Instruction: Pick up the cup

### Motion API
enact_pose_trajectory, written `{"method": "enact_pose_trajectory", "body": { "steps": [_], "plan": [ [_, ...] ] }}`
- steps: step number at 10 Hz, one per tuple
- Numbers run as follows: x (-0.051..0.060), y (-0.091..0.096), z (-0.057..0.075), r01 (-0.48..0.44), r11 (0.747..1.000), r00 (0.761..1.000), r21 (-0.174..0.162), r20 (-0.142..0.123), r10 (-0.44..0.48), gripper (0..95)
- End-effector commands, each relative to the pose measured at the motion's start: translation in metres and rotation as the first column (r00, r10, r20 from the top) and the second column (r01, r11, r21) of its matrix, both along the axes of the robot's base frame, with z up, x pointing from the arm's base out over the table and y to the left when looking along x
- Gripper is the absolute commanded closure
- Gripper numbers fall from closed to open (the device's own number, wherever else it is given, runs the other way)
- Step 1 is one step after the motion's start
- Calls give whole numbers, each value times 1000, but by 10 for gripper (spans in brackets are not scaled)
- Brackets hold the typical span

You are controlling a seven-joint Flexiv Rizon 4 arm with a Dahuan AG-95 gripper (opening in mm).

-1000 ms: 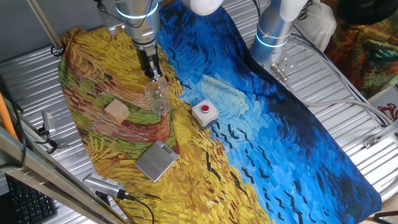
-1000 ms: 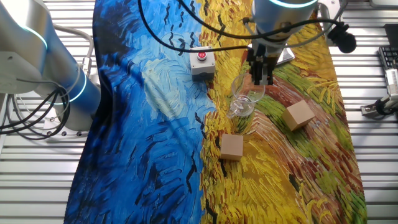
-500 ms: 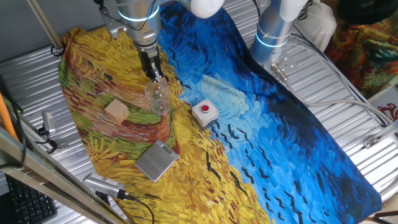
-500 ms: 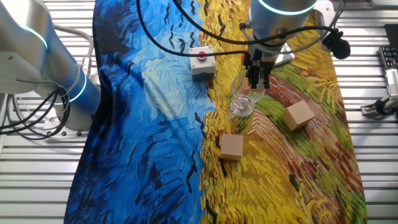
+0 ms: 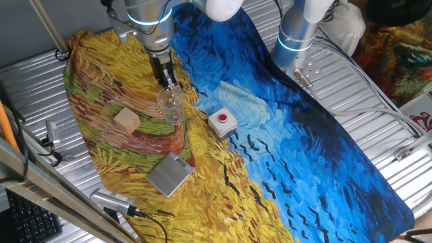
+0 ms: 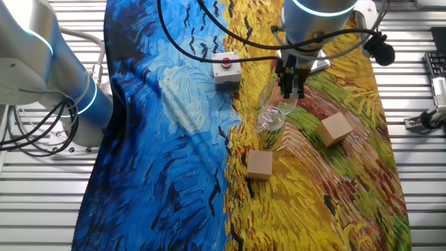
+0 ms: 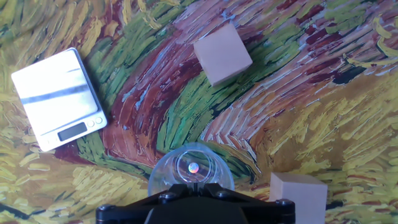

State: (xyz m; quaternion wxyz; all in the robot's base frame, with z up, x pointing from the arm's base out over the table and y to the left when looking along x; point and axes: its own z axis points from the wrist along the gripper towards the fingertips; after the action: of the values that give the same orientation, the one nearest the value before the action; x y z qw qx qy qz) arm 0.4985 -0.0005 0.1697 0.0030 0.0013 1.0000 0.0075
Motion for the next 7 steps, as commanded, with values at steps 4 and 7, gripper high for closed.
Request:
{"method": "enact_pose_trajectory", "body": {
  "steps": [4, 7],
  "plan": [
    [0, 0, 0, -14, 1000, 1000, 2, -1, 14, 950],
    [0, 0, 0, -60, 998, 998, -14, 6, 60, 950]
  ]
}}
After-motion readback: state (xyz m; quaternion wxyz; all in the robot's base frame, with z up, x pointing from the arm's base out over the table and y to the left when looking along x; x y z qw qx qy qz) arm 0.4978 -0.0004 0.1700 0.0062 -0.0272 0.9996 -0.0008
